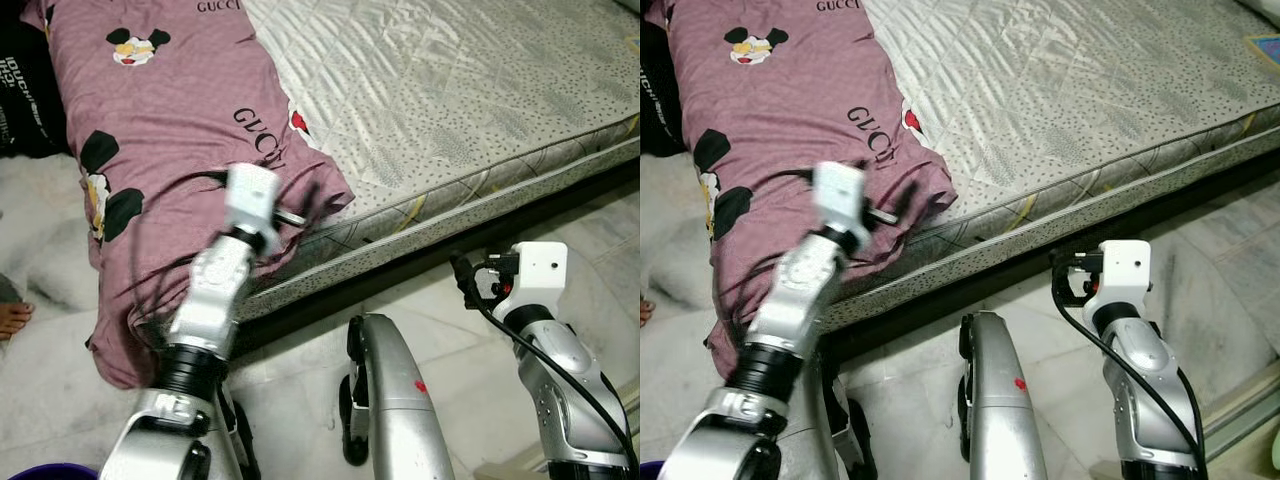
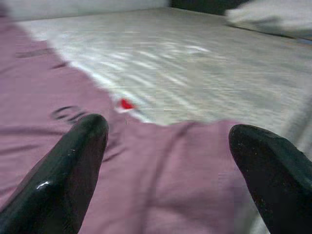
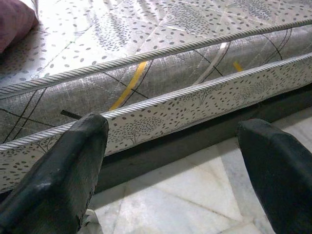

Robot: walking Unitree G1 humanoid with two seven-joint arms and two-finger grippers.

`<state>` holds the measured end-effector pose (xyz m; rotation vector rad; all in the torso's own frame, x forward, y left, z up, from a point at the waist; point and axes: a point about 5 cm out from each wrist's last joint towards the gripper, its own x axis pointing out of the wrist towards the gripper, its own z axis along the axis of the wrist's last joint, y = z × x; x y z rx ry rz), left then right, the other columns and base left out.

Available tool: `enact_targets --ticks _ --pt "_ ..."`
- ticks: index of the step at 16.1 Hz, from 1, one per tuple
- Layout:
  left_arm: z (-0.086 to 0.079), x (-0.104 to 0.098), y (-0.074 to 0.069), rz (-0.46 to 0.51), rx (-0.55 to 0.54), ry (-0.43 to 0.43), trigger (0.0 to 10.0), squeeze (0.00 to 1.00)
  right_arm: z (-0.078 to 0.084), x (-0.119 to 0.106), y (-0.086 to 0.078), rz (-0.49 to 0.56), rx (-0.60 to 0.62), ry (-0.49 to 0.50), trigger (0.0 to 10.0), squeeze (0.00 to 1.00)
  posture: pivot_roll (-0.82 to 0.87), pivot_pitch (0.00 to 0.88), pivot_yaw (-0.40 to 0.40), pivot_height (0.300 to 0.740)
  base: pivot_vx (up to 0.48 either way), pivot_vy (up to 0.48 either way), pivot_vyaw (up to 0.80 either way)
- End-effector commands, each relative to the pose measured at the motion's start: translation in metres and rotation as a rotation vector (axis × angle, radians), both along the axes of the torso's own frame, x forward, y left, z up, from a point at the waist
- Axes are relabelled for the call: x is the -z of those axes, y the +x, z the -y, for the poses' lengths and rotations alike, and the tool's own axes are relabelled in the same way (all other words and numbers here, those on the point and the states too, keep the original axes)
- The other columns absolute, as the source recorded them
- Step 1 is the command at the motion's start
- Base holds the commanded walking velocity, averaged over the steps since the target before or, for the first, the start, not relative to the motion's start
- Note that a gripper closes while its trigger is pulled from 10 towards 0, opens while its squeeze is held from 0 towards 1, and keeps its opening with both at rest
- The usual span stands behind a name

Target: Clean up the room

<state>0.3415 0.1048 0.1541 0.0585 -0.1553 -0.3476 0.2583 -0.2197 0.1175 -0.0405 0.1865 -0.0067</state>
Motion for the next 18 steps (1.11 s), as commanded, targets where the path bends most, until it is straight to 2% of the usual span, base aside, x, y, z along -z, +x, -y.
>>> enact_targets --ticks 1,3,6,9,13,18 --pt "-0.010 0.007 0.001 -0.036 -0.077 -0.037 10.0 0.00 0.004 0.007 -0.003 -0.025 0.021 0.000 10.0 0.00 -0.21 0.183 -0.027 0.541 0.000 0.000 0.00" --pt "-0.019 0.010 0.002 -0.069 -0.138 -0.110 10.0 0.00 0.003 0.007 -0.004 -0.023 0.020 0.000 10.0 0.00 -0.22 0.188 -0.025 0.541 0.000 0.000 0.00" --pt "-0.027 0.010 0.005 -0.080 -0.159 -0.125 10.0 0.00 0.002 0.005 -0.006 -0.010 0.012 0.029 10.0 0.00 -0.22 0.196 -0.024 0.541 0.000 0.000 0.00" --pt "-0.034 0.013 0.007 -0.101 -0.195 -0.191 10.0 0.00 -0.002 0.004 -0.007 -0.005 -0.017 0.022 10.0 0.00 -0.22 0.204 -0.021 0.541 0.090 0.000 0.00" --pt "-0.034 0.016 0.008 -0.119 -0.194 -0.192 10.0 0.00 0.000 0.004 -0.009 -0.008 -0.002 0.031 10.0 0.00 -0.22 0.213 -0.020 0.541 0.305 0.000 0.00" --pt "-0.029 0.023 0.009 -0.160 -0.185 -0.205 10.0 0.00 0.003 0.004 -0.014 -0.014 0.009 0.025 10.0 0.00 -0.24 0.229 -0.021 0.541 0.000 0.000 0.00"
